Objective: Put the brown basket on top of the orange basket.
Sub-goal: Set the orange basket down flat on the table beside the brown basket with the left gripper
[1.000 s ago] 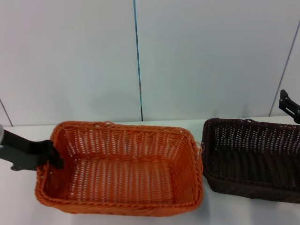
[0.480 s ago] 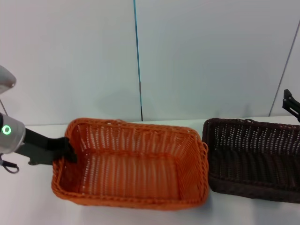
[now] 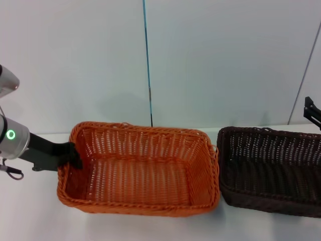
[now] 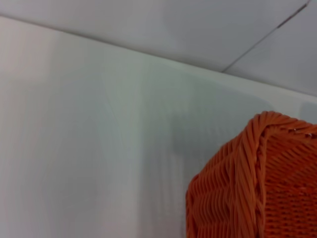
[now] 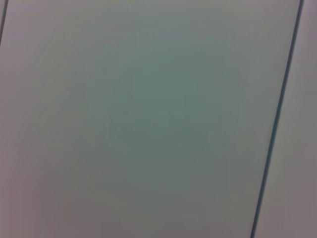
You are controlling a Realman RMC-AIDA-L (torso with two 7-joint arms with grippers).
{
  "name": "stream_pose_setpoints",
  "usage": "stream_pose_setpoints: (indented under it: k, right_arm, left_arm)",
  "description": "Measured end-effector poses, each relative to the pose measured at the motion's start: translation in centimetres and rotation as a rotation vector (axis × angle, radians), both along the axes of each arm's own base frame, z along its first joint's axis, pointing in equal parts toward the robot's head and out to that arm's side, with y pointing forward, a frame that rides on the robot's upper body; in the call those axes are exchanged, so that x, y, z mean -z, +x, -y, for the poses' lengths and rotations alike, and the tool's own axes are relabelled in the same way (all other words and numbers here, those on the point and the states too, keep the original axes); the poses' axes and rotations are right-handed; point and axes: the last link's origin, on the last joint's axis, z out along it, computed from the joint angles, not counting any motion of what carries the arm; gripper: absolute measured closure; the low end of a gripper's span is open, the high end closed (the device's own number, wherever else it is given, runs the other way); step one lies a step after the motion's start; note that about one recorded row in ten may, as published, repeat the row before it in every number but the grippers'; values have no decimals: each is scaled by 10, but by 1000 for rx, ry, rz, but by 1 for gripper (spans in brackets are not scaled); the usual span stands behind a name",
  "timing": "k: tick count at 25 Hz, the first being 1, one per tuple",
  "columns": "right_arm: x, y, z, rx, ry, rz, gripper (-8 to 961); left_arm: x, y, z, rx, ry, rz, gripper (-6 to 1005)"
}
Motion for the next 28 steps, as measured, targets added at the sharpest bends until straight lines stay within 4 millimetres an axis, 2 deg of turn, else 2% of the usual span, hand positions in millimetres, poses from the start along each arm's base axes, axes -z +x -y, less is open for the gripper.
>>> stream_pose_setpoints:
  k: [13,28]
  right_arm:
    - [1,0,-1,-3,-16,11,7]
    - [-2,4,1,-1,-24,26,8]
  left_arm:
    - [40,13,7,13,-49,61,839]
    - [45,1,2,-2,18,65,839]
